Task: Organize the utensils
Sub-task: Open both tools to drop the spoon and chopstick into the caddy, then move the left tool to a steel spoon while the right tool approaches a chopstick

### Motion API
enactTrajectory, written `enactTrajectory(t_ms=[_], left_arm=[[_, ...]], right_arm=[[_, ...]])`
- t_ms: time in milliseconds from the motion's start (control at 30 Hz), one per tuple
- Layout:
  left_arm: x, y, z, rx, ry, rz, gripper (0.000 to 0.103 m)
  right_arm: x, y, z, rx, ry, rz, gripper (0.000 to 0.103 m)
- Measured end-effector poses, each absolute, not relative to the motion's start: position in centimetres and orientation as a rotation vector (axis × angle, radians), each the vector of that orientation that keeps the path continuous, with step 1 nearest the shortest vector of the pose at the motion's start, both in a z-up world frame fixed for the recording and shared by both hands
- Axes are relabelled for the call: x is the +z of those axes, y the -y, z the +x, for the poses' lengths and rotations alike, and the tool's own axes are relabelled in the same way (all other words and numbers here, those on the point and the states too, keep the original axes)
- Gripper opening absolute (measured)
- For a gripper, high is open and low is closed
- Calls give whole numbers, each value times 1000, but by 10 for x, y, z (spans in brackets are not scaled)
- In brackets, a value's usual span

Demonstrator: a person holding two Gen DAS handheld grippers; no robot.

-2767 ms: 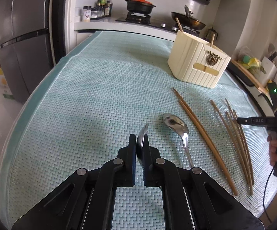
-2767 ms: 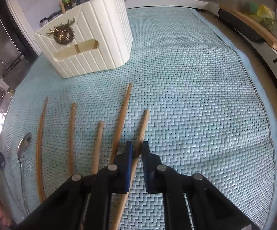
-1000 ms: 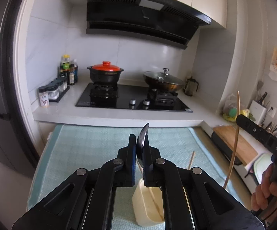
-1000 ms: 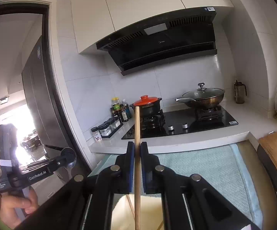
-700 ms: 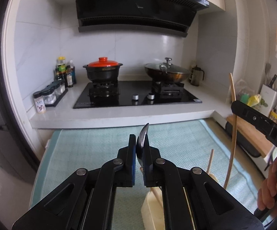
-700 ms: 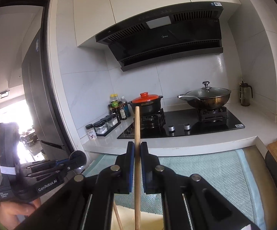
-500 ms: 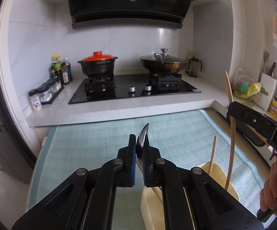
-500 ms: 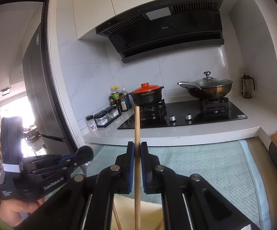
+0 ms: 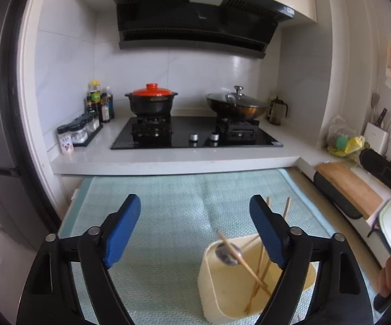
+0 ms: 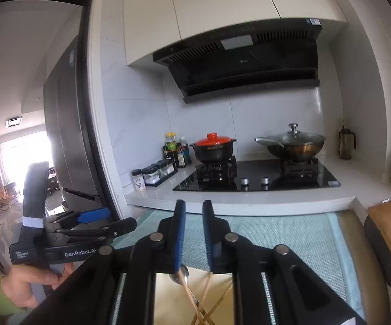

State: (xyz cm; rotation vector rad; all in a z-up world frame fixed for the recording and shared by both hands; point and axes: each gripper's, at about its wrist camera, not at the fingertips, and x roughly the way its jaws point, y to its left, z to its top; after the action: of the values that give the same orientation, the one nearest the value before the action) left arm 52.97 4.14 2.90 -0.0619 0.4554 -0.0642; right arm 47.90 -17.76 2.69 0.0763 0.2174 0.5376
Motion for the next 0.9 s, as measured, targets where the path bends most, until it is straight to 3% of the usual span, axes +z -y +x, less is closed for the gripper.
enactTrajectory(t_ms=[33,100,367,700,900], left_arm=[[38,-46,518,-59,-443,-65,93],[52,-56,492,-57,-433,-66,98],[37,-91,375,-120,-601,-114,101],[-90,-83,246,-68,-810,-202,101],[-143,-67,225,-74,-939,-269,101]], right_arm=[[36,180,466,540,-196,66,36],[51,186,439,532,-161,53,49],[37,217,335,463,-297,-2,50],[-100,250,258,347,-771,-1,50],[-174,260,234,197,-949,-16,50]])
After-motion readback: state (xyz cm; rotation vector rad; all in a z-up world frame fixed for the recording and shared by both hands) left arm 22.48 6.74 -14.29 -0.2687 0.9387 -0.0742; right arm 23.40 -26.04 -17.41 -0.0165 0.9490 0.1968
